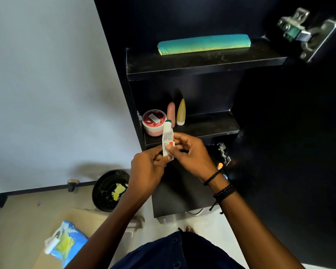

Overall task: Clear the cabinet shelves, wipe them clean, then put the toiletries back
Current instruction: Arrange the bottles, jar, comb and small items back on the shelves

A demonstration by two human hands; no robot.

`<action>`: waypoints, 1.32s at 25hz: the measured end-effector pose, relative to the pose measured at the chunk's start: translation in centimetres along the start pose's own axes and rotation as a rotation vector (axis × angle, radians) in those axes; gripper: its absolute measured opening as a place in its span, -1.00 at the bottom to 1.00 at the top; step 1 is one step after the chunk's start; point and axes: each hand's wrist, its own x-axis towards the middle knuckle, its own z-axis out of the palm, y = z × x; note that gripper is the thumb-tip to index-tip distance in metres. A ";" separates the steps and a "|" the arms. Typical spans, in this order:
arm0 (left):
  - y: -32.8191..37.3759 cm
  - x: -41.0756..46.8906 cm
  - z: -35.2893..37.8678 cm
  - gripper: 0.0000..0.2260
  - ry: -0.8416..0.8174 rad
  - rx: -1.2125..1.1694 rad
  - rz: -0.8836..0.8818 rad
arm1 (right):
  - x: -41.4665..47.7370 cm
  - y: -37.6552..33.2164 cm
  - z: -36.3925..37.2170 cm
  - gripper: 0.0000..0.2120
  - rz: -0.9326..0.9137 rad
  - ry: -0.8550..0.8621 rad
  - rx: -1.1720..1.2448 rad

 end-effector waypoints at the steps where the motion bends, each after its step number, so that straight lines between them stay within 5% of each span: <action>1: 0.4 0.1 -0.3 -0.75 -0.006 0.053 0.040 | 0.1 -0.4 0.0 -0.60 -0.027 -0.004 -0.028; 4: 1.6 0.6 -1.6 -0.73 -0.072 0.070 0.080 | 0.2 -1.7 -0.2 -0.62 -0.067 0.032 -0.042; 10: 5.8 2.2 -4.9 -0.63 -0.006 -0.310 -0.004 | 0.4 -3.8 -1.1 -0.67 -0.144 -0.016 -0.073; 17: 8.8 2.8 -5.2 -0.53 0.198 -0.219 0.193 | 0.4 -5.3 -2.3 -0.73 -0.176 -0.116 -0.106; 22: 9.7 3.5 -5.2 -0.68 0.225 -0.212 0.268 | 1.1 -7.4 -3.8 -0.68 -0.240 -0.144 -0.147; 26: 10.8 4.5 -5.9 -0.80 0.297 -0.257 0.285 | 1.7 -9.9 -4.9 -0.66 -0.279 -0.086 -0.092; 33: 13.2 5.7 -6.6 -0.62 0.368 -0.350 0.354 | 6.2 -14.4 -6.0 -0.71 -0.454 0.073 -0.165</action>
